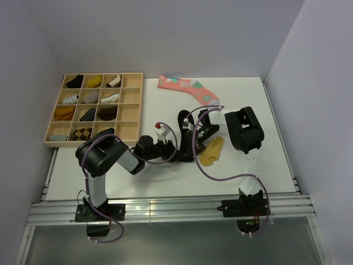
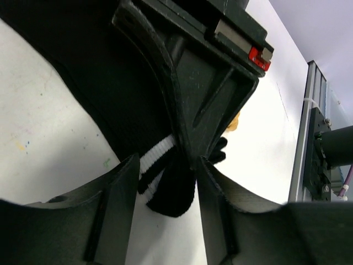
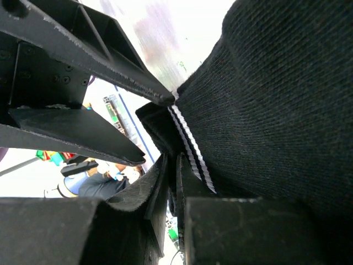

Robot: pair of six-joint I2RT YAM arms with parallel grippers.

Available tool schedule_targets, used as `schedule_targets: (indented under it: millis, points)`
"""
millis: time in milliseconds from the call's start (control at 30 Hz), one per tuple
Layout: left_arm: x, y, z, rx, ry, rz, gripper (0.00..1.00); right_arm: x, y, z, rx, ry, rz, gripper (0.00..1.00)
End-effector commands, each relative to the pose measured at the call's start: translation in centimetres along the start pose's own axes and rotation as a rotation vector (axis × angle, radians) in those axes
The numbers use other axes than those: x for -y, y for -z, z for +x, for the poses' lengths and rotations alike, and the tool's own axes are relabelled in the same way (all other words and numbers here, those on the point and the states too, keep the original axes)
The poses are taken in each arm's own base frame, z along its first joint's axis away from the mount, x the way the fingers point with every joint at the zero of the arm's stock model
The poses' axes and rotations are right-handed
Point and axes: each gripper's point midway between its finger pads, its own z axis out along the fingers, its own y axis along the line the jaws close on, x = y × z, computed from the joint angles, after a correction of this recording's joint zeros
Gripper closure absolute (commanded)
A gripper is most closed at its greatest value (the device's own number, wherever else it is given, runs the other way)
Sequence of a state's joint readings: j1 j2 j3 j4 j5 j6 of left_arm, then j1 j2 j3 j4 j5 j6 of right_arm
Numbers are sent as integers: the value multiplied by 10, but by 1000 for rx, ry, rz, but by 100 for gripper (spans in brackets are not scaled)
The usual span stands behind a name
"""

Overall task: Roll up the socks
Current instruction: Roll the sock at the center of the board.

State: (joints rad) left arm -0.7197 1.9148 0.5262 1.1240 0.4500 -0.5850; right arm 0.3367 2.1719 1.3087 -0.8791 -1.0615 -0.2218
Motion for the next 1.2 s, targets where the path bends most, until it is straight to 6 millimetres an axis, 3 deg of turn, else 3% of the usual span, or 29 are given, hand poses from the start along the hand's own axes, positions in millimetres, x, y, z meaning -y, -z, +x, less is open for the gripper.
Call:
schedule_targets:
  millis: [0, 700, 1033, 1167]
  points:
    - [1, -8, -7, 16, -39, 14, 50, -4, 3, -5, 6, 5, -22, 100]
    - [2, -9, 12, -54, -22, 49, 59, -5, 6, -9, 18, 13, -11, 100]
    - [7, -5, 11, -81, -9, 47, 69, 0, 10, -14, 48, 35, 47, 100]
    - [2, -6, 10, -101, -3, 3, 84, 5, 12, -17, 58, 54, 90, 100]
